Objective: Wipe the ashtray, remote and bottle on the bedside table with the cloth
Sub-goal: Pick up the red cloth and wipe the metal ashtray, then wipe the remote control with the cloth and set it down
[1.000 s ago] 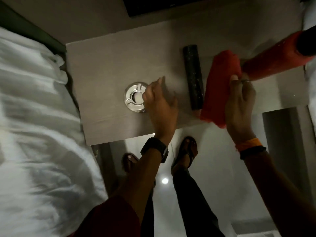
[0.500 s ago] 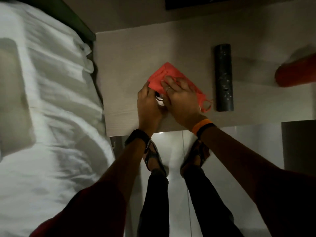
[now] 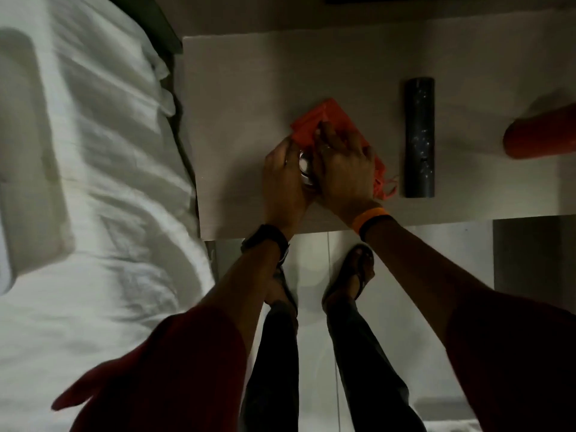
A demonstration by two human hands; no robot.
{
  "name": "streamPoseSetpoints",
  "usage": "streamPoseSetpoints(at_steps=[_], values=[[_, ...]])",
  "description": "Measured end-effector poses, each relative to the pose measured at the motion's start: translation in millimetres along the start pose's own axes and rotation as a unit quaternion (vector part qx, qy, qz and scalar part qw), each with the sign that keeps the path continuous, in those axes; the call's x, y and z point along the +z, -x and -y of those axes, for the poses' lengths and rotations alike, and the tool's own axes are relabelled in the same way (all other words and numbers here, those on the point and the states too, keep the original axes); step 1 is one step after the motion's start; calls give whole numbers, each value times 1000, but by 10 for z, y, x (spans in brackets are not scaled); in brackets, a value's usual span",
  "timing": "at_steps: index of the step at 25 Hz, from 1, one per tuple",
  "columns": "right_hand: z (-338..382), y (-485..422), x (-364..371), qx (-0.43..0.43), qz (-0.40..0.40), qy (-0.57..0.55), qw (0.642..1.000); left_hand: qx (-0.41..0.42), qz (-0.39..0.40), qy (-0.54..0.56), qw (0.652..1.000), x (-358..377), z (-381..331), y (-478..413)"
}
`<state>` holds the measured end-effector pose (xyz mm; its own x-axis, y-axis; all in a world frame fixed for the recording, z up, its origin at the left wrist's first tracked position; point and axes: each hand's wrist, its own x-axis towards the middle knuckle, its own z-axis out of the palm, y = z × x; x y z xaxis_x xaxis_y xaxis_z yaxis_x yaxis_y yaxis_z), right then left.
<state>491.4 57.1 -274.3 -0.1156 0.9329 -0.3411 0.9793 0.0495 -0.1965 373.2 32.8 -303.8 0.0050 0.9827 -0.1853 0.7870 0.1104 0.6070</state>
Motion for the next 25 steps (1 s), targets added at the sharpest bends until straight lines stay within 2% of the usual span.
streamPoseSetpoints(at_steps=[2, 3, 4, 5, 6, 7, 8, 10, 13, 15, 17, 19, 22, 23, 25], values=[[45, 106, 45, -7, -14, -12, 1000, 9, 2, -5, 1000, -4, 7, 28], [28, 186, 59, -15, -17, -47, 999, 9, 2, 1, 1000, -12, -10, 42], [-19, 261, 35, -7, -18, -131, 991, 9, 5, 10, 1000, -18, -24, 37], [-91, 325, -30, 27, -21, -259, 965, 10, 14, 15, 1000, -18, -32, 29], [-174, 380, -135, 83, -38, -405, 910, 9, 27, 8, 1000, -12, -47, 39], [-279, 430, -239, 133, -67, -525, 838, 7, 35, -8, 999, -5, -63, 59], [-410, 483, -340, 167, -100, -597, 778, 5, 37, -28, 999, 8, -79, 74], [-742, 619, -504, 190, -170, -637, 728, 9, 8, -48, 999, 47, -170, 120], [-1215, 771, -672, 209, -257, -648, 686, 58, -60, 9, 996, 193, -511, 233], [-1477, 808, -717, 218, -296, -605, 706, 61, -36, 106, 992, 360, -793, 204], [-1618, 785, -662, 231, -294, -547, 749, -17, 17, 205, 979, 531, -1074, 59], [-1651, 685, -528, 246, -242, -499, 795, -118, 77, 304, 942, 668, -1340, -155], [-1570, 498, -296, 234, -134, -407, 872, -148, 120, 377, 906, 884, -1558, -411], [-1557, 429, -265, 235, -129, -405, 874, -156, 127, 396, 896, 950, -1613, -479], [-1620, 307, -273, 268, -138, -465, 832, -200, 151, 424, 870, 1043, -1713, -584]])
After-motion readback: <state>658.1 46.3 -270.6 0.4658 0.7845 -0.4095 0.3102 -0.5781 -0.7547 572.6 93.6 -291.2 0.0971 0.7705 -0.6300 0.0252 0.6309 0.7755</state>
